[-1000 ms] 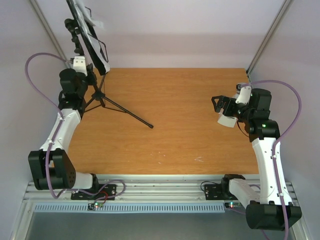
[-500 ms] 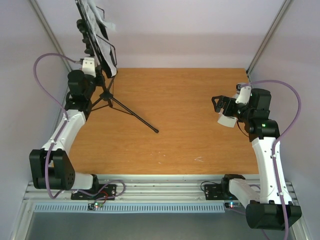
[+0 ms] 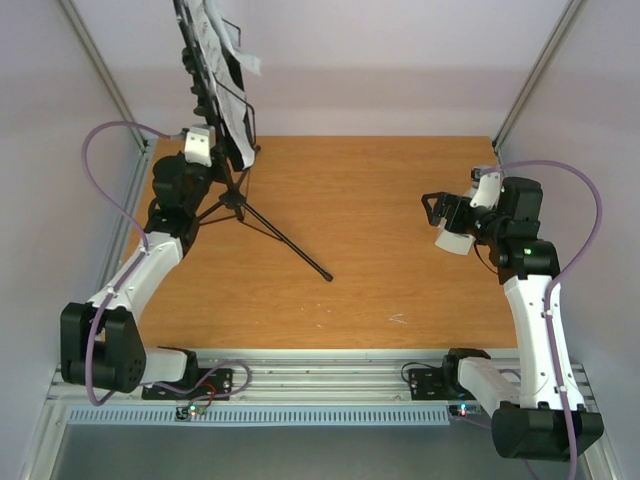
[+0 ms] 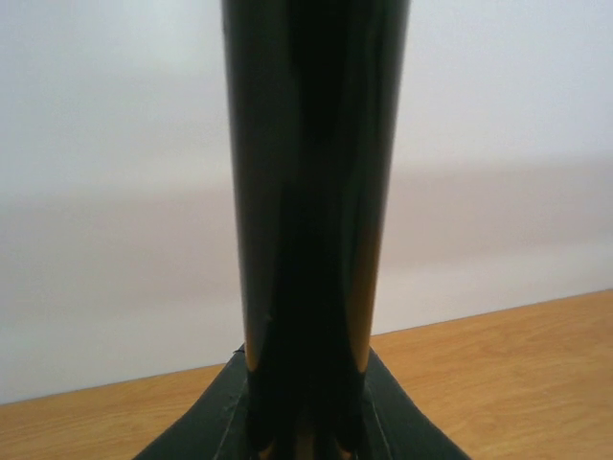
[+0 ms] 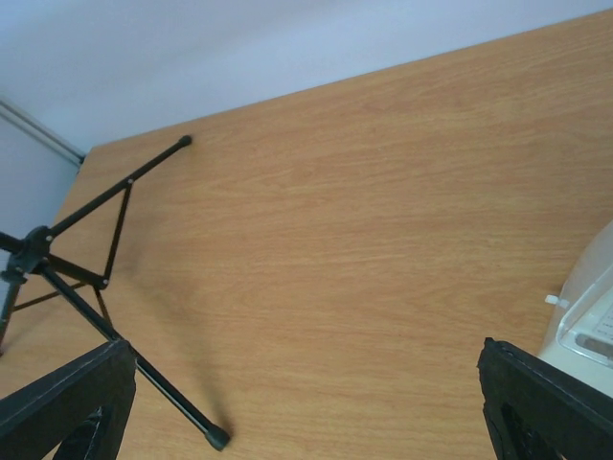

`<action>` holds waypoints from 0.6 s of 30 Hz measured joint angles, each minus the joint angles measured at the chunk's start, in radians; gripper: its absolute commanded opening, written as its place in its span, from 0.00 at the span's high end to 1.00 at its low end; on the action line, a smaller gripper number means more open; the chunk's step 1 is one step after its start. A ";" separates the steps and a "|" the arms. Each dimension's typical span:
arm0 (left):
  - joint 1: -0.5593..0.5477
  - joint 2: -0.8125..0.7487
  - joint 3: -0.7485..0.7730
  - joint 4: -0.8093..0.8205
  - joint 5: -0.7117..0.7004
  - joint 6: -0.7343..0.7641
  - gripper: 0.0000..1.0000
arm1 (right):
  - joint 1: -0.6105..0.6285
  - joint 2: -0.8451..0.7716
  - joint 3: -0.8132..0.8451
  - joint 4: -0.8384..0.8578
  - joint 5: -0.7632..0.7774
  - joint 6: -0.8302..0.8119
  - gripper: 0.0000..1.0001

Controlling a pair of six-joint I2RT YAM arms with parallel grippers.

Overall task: Pack up the instrument practice props
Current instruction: Move the music stand to the center of the board.

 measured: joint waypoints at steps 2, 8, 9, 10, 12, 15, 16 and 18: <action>-0.032 -0.001 -0.012 0.022 0.000 -0.001 1.00 | 0.003 -0.003 0.000 0.000 -0.013 -0.004 0.02; -0.139 0.002 -0.024 0.052 0.033 -0.006 1.00 | 0.045 -0.004 0.000 0.000 -0.034 -0.013 0.03; -0.154 0.006 -0.024 0.058 0.044 -0.006 0.99 | 0.060 -0.004 0.000 0.000 -0.032 -0.014 0.03; -0.170 0.011 -0.023 0.068 0.058 -0.007 1.00 | 0.076 -0.004 0.000 -0.001 -0.030 -0.016 0.03; -0.194 0.027 -0.019 0.085 0.081 -0.010 1.00 | 0.138 -0.004 0.001 -0.010 -0.010 -0.021 0.04; -0.225 0.050 -0.006 0.103 0.104 -0.012 1.00 | 0.249 -0.001 0.006 -0.033 0.030 -0.030 0.04; -0.235 0.057 -0.004 0.111 0.109 -0.014 1.00 | 0.284 0.002 0.010 -0.039 0.045 -0.031 0.04; -0.246 0.063 -0.002 0.119 0.117 -0.016 0.99 | 0.341 0.008 0.015 -0.046 0.068 -0.032 0.04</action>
